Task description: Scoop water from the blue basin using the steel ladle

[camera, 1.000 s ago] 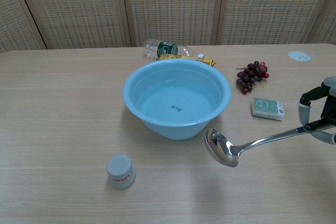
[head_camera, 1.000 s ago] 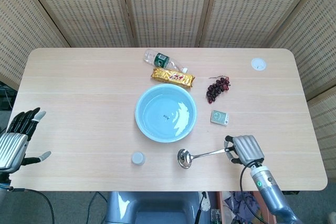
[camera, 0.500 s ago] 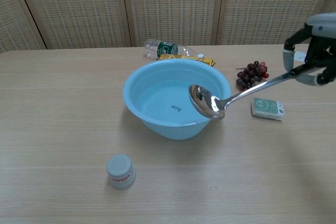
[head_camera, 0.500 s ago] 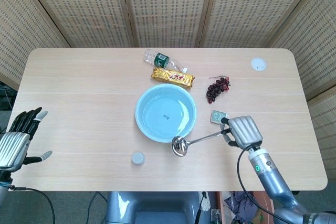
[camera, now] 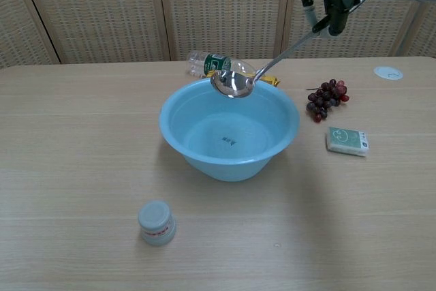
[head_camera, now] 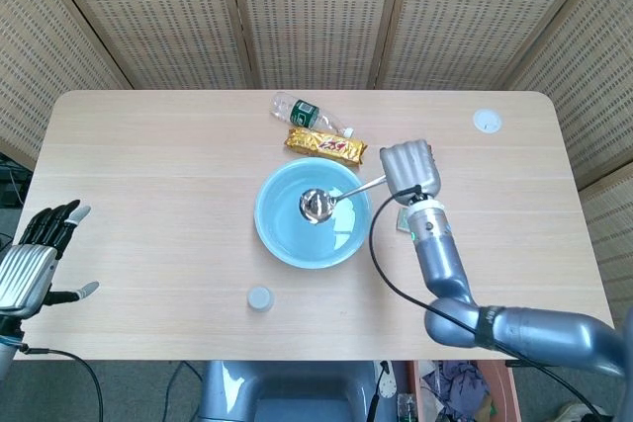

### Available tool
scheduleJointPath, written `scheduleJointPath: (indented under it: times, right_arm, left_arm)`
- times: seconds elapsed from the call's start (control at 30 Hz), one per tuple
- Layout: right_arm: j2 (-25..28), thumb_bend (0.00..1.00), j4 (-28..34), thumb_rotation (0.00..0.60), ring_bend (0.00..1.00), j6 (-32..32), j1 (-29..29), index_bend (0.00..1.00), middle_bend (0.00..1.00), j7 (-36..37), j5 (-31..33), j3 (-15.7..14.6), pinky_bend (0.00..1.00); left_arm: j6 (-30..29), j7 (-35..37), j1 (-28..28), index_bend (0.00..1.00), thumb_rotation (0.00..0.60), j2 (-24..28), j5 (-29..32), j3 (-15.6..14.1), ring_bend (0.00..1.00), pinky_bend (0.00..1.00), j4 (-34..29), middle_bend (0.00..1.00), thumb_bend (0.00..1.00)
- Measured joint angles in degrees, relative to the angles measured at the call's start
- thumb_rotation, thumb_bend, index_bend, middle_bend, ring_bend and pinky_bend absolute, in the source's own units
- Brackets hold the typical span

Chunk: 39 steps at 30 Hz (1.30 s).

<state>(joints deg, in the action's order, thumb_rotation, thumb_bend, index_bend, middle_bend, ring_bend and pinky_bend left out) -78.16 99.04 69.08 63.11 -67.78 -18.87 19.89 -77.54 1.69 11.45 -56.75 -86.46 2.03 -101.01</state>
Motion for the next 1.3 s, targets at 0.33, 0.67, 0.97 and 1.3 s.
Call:
scheduleJointPath:
  times: [0.33, 0.67, 0.97, 1.3]
  right_arm:
    - [-11.0, 0.85, -14.6, 0.6, 0.85, 2.9, 6.0, 0.77, 0.91, -6.1, 0.4, -3.3, 1.0]
    - [-16.4, 0.86, -22.9, 0.6, 0.85, 4.2, 6.6, 0.78, 0.91, -6.5, -9.1, -8.1, 1.0]
    - [-22.5, 0.86, -31.8, 0.6, 0.86, 3.6, 6.0, 0.78, 0.91, -6.8, -15.7, -10.9, 1.0]
    - [-27.6, 0.87, -40.7, 0.6, 0.86, 3.2, 4.6, 0.78, 0.92, -6.0, -25.2, -13.8, 1.0]
  left_arm:
    - [1.5, 0.8, 0.7, 0.0, 0.6, 0.2, 1.5, 0.3, 0.0, 0.0, 0.3, 0.0, 0.0]
    - [2.9, 0.6, 1.4, 0.0, 0.6, 0.1, 2.8, 0.6, 0.0, 0.0, 0.4, 0.0, 0.0]
    - [3.3, 0.2, 1.7, 0.0, 0.6, 0.0, 3.8, 0.9, 0.0, 0.0, 0.5, 0.0, 0.0]
    - [3.7, 0.4, 2.1, 0.0, 0.6, -0.3, 3.7, 0.9, 0.0, 0.0, 0.8, 0.0, 0.0]
